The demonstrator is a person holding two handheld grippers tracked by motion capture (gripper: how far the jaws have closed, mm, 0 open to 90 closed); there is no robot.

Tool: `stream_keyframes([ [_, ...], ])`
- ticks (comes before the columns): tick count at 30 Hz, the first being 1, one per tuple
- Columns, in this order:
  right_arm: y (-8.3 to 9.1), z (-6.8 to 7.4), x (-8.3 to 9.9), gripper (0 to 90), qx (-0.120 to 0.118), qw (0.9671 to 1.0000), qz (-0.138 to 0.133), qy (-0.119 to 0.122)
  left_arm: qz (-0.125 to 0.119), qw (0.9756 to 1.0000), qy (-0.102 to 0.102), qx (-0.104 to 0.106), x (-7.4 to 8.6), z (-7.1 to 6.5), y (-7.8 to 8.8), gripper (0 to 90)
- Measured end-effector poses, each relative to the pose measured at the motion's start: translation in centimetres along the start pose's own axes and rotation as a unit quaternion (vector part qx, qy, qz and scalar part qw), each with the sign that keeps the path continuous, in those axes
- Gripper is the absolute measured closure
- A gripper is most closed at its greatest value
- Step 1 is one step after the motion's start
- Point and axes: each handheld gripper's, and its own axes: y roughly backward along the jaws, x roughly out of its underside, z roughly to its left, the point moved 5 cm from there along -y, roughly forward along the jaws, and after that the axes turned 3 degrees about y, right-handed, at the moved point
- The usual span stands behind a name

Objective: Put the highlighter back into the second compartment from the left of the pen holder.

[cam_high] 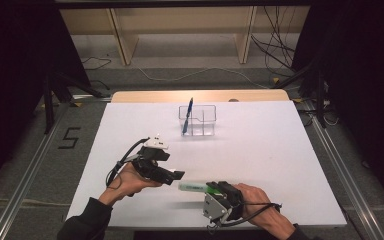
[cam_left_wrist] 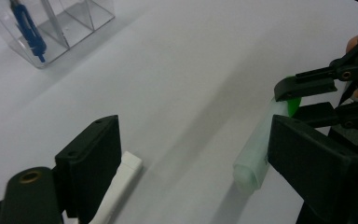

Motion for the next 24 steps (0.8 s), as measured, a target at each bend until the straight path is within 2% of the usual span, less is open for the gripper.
stream_keyframes([
  [2, 0.1, -0.1, 0.0, 67.4, 0.01, 0.9998, -0.003, 0.017, 0.008, 0.9999, -0.006, 0.007, -0.2, -0.3, -0.1, 17.2],
  [6, 0.2, -0.1, 0.1, 67.4, 0.03, 0.9992, -0.003, 0.025, 0.033, 0.9991, -0.011, 0.026, -0.4, -0.8, -0.4, 17.6],
  [9, 0.1, -0.1, 0.1, 67.4, 0.043, 0.998, -0.001, 0.046, 0.049, 0.9982, -0.015, 0.032, -0.4, -1.0, -0.7, 18.2],
  [13, 0.0, 0.2, 0.2, 67.4, 0.051, 0.9972, 0.002, 0.054, 0.067, 0.9966, -0.023, 0.041, -0.6, -1.3, -1.2, 19.2],
  [18, 0.1, 0.2, 0.2, 67.4, 0.059, 0.996, 0.001, 0.067, 0.095, 0.9932, -0.031, 0.061, -0.6, -1.5, -1.7, 21.0],
  [24, 0.0, 0.4, 0.2, 67.4, 0.065, 0.9947, 0.001, 0.08, 0.132, 0.9866, -0.053, 0.079, -0.4, -2.0, -2.5, 24.4],
])
